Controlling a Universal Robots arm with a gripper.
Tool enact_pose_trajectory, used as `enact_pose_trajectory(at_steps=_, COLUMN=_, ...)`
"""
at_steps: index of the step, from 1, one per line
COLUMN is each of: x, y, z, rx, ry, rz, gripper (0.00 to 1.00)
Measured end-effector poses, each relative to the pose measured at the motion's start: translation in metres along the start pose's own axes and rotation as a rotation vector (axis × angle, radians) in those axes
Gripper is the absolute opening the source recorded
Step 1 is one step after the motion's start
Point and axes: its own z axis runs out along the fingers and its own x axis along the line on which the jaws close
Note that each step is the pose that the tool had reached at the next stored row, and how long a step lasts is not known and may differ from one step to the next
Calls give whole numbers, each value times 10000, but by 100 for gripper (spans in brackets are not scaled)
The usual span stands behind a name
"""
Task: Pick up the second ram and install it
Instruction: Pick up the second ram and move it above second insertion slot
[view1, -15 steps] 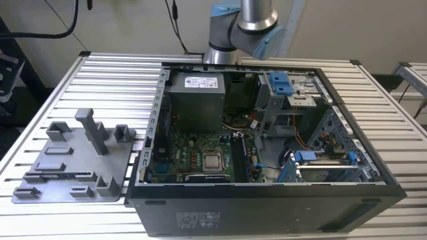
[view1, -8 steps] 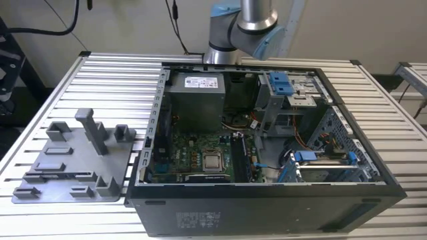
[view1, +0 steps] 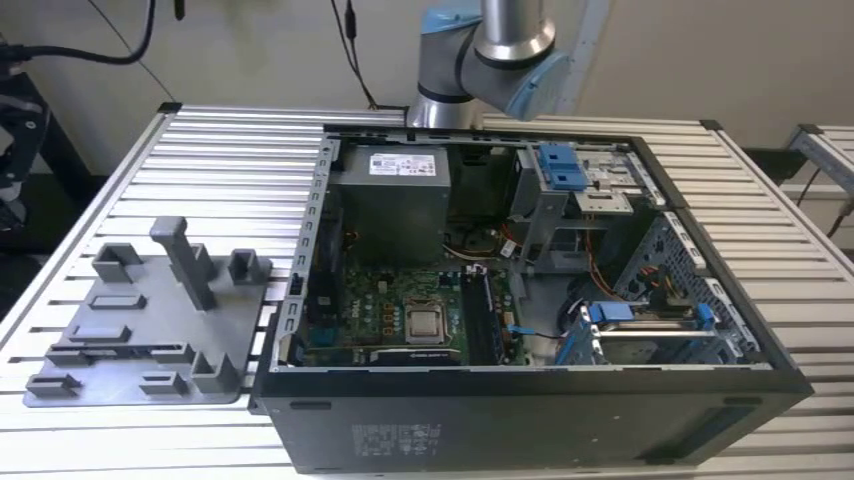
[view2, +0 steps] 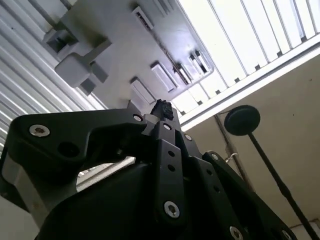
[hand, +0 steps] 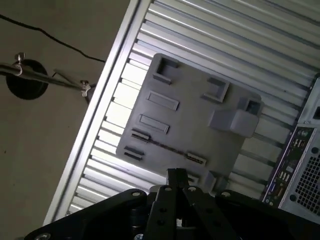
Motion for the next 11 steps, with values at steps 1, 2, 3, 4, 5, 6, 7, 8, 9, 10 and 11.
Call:
enact_pose_trajectory(at_steps=1, x=0, y=1, z=0, rx=1, ry=13, rz=-189, gripper=11)
enact_pose_trajectory(at_steps=2, x=0, y=1, z=0, rx=1, ry=22, rz=-370, gripper=11)
enact_pose_trajectory(at_steps=3, x=0, y=1, z=0, rx=2, ry=34, rz=-548, gripper=11)
enact_pose_trajectory(at_steps=4, x=0, y=1, z=0, rx=3, ry=44, rz=-729, gripper=11)
enact_pose_trajectory(at_steps=5, x=0, y=2, z=0, rx=3, ry=54, rz=-908, gripper=11)
enact_pose_trajectory(at_steps=6, x=0, y=2, z=0, rx=4, ry=66, rz=-1098, gripper=11)
enact_pose_trajectory(at_steps=7, x=0, y=2, z=0, rx=4, ry=77, rz=-1284, gripper=11)
enact_pose_trajectory(at_steps=8, x=0, y=2, z=0, rx=4, ry=87, rz=-1457, gripper=11)
enact_pose_trajectory(at_steps=9, x=-1, y=3, z=0, rx=4, ry=98, rz=-1632, gripper=11)
enact_pose_trajectory(at_steps=10, x=-1, y=3, z=0, rx=5, ry=108, rz=-1816, gripper=11)
enact_pose_trajectory(at_steps=11, x=0, y=3, z=0, rx=4, ry=118, rz=-1996, gripper=11)
